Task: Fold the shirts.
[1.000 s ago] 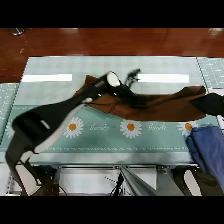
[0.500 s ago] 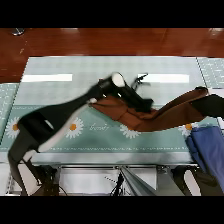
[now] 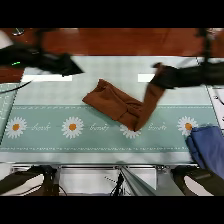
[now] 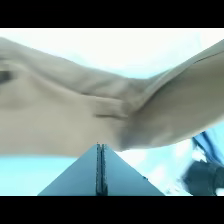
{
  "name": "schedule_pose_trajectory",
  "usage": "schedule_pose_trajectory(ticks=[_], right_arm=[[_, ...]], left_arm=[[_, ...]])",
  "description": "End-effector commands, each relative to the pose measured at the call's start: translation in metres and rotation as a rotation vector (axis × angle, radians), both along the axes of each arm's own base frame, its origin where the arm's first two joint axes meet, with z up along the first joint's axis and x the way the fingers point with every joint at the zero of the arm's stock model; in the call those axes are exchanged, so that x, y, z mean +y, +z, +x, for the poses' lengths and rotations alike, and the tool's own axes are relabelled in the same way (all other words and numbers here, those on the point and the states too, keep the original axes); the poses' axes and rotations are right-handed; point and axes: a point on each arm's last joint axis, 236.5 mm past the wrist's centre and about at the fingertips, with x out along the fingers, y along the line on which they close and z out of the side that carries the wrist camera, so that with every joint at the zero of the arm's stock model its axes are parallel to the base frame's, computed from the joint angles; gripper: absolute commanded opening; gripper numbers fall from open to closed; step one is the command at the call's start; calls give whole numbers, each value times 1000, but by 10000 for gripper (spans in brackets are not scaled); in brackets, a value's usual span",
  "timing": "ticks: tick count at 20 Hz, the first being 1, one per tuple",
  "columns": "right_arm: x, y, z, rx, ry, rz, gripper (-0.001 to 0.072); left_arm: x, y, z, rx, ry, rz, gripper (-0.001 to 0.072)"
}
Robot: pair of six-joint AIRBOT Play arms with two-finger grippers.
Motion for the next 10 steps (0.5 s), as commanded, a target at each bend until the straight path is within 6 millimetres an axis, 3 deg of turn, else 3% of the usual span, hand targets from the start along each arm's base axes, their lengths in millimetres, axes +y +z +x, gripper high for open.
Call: schedule_pose_trajectory(ticks=[1,5,10], right_arm=[[86,-38,38,34,140,-11,27],[151,-101,65,116,235,-42,27],[191,-159,80,195,262,-35,28]], left_arm=[[66,31,-48,-152,199,25,18],[80,33,-93,-253,293,25,18],[77,6,-107,-186,321,3,18]])
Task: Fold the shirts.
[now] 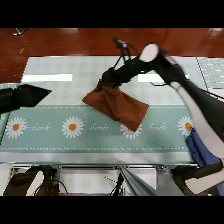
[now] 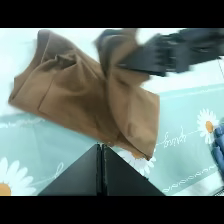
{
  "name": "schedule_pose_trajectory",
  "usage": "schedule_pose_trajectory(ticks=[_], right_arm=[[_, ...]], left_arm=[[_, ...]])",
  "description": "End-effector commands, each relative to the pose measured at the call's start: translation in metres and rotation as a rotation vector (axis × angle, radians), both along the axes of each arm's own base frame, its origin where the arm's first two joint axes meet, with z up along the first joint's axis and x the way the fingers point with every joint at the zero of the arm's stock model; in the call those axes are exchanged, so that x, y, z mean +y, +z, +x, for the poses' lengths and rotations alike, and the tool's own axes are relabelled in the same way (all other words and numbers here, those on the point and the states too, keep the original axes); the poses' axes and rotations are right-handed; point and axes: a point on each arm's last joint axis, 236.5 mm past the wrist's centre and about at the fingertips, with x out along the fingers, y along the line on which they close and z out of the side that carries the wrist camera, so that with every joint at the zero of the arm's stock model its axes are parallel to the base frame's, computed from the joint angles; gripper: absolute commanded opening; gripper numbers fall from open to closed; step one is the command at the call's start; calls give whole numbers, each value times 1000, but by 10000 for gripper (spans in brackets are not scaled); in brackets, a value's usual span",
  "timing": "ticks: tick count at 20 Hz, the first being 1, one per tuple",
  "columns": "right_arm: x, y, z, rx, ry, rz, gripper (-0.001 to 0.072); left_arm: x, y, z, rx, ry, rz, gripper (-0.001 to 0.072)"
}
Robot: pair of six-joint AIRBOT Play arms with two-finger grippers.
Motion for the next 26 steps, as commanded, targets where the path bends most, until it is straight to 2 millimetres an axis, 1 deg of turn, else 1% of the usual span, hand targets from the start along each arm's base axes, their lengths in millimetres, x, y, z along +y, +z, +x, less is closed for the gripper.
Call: schedule_pose_trajectory(ticks=[1,2,3,4,5,6,7,8,9,10,11,12,13,14,15,16,17,18,19,20,22,23,26], right_arm=[[31,-40,7,61,8,18,28],[34,-44,8,81,-3,31,34],[38,-45,8,101,-14,52,206],[42,-43,6,117,-12,75,580],[45,-34,1,105,31,104,617],[40,-18,-4,89,97,128,617],[25,-1,-7,94,125,130,617],[4,19,-10,103,147,129,617],[-27,42,-13,104,151,115,617],[-65,60,-15,85,137,51,617],[-108,71,-16,50,105,-54,616],[-159,78,-16,6,20,-188,617],[-205,83,-17,-31,-91,-301,617],[-249,86,-22,-65,-227,-378,617],[-280,84,-30,-94,-364,-405,617],[-304,74,-43,-113,-505,-393,616],[-316,57,-57,-118,-626,-355,617],[-323,32,-75,-107,-745,-305,616],[-323,7,-91,-85,-839,-250,616],[-314,-20,-106,-34,-919,-160,616],[-283,-60,-127,118,-995,27,616],[-270,-74,-133,170,-979,76,616],[-246,-99,-139,259,-861,90,616]], left_arm=[[3,-18,-7,32,36,-20,18],[3,-22,-7,39,39,-22,18],[4,-25,-5,42,46,-24,18],[5,-28,-4,45,55,-27,18],[6,-33,-2,49,67,-30,18],[9,-37,3,45,87,-34,18],[12,-41,8,43,108,-39,18],[15,-44,13,42,125,-42,18],[17,-48,18,52,136,-44,18],[18,-53,22,69,139,-47,18],[18,-60,24,94,138,-49,18],[18,-66,26,118,134,-51,18],[17,-72,26,144,127,-52,18],[16,-77,25,167,118,-54,18],[14,-80,23,186,108,-54,18],[13,-82,20,197,96,-52,18],[12,-83,18,204,89,-52,18],[11,-83,17,210,83,-52,18],[11,-84,16,213,81,-52,18],[10,-84,15,215,79,-52,18],[10,-84,15,215,79,-52,18],[10,-84,15,215,79,-52,18],[10,-87,15,222,79,-53,18]])
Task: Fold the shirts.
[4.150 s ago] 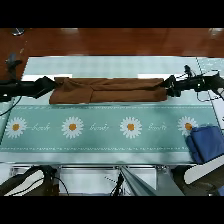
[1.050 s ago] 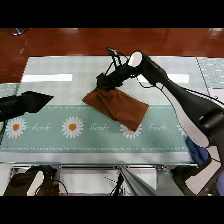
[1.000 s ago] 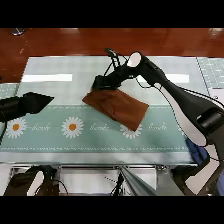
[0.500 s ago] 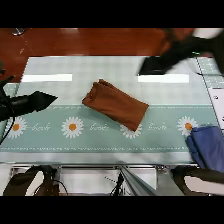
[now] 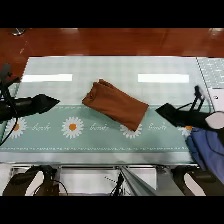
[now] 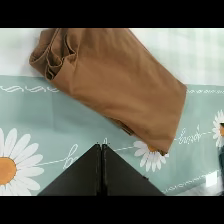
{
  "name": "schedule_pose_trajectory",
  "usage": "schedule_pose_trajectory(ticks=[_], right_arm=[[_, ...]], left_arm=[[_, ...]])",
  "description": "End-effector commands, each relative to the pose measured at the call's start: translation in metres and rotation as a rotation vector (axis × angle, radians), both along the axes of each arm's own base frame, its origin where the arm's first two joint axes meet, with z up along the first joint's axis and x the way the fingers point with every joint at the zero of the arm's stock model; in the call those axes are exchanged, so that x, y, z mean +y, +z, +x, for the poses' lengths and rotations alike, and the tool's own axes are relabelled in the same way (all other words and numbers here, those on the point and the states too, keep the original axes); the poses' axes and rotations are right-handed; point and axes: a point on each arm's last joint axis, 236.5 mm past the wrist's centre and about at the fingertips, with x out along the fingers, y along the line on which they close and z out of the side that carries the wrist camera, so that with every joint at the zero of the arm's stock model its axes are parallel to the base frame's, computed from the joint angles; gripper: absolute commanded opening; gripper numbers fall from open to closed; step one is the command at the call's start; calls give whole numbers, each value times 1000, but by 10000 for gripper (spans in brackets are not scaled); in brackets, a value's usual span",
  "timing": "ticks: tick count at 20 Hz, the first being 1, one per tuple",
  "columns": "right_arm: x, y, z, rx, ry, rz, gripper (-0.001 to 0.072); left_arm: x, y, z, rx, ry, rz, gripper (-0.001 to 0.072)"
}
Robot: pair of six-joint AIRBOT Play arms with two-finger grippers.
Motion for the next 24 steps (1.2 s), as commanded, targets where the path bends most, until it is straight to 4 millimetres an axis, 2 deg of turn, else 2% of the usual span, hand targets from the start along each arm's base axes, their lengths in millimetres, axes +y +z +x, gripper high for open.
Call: schedule_pose_trajectory(ticks=[1,5,10,14,15,16,17,18,20,23,24], right_arm=[[26,-35,-9,75,-8,153,616],[58,-47,1,154,94,291,616],[76,-59,17,238,167,352,616],[117,-56,28,229,294,334,611],[126,-51,33,215,324,331,528],[132,-45,40,193,358,321,376],[133,-38,47,155,405,287,61],[134,-27,55,123,447,268,26],[139,10,73,51,534,252,25],[137,77,106,-49,609,165,25],[142,109,117,-95,603,179,25]], left_arm=[[-1,-4,-2,13,-2,-2,18],[-2,-17,-7,47,-4,-11,18],[-6,-41,-14,103,19,-55,18],[-10,-56,-22,146,21,-77,18],[-10,-58,-23,153,21,-78,18],[-10,-60,-24,157,20,-78,18],[-10,-61,-25,159,20,-79,18],[-10,-61,-25,160,20,-79,18],[-10,-61,-25,160,20,-79,18],[-11,-61,-27,165,14,-80,18],[-11,-62,-27,167,12,-79,18]])
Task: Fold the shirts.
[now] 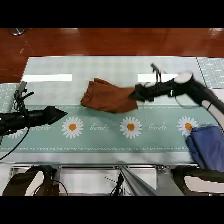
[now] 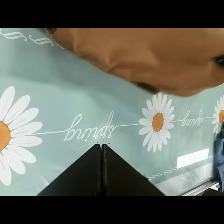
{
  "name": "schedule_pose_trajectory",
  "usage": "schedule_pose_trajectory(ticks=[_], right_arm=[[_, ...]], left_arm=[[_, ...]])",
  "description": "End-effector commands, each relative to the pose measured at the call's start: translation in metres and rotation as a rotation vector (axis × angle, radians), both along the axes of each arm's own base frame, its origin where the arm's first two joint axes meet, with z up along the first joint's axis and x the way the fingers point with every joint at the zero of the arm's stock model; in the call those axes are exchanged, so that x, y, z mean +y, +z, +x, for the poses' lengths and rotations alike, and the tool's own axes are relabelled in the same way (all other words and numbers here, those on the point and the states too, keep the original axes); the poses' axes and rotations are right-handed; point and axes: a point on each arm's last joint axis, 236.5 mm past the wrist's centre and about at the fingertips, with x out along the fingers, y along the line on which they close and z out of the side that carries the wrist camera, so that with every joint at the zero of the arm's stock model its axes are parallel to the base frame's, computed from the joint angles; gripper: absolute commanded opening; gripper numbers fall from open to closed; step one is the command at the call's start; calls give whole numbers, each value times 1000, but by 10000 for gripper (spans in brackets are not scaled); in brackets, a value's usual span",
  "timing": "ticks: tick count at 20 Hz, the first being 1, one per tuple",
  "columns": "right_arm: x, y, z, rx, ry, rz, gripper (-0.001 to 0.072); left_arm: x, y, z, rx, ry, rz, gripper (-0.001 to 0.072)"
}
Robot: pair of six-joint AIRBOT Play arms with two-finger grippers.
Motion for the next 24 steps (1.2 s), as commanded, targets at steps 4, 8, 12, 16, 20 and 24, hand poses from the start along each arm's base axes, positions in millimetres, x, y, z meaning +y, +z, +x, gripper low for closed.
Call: schedule_pose_trajectory(ticks=[4,8,12,16,20,24], right_arm=[[-4,153,50,-283,15,-23,25],[-59,191,60,-328,-55,-138,26],[-131,215,54,-304,-145,-252,26],[-204,236,28,-258,-298,-289,26],[-265,243,-19,-163,-420,-347,26],[-320,247,-64,-91,-633,-442,26]], left_arm=[[-1,-4,-4,-5,-30,11,19],[-4,-5,-10,13,-51,4,19],[-5,-5,-11,17,-56,3,19],[-4,-5,-9,8,-47,6,19],[-3,-5,-7,0,-42,10,19],[0,-3,-1,-59,-64,45,19]])
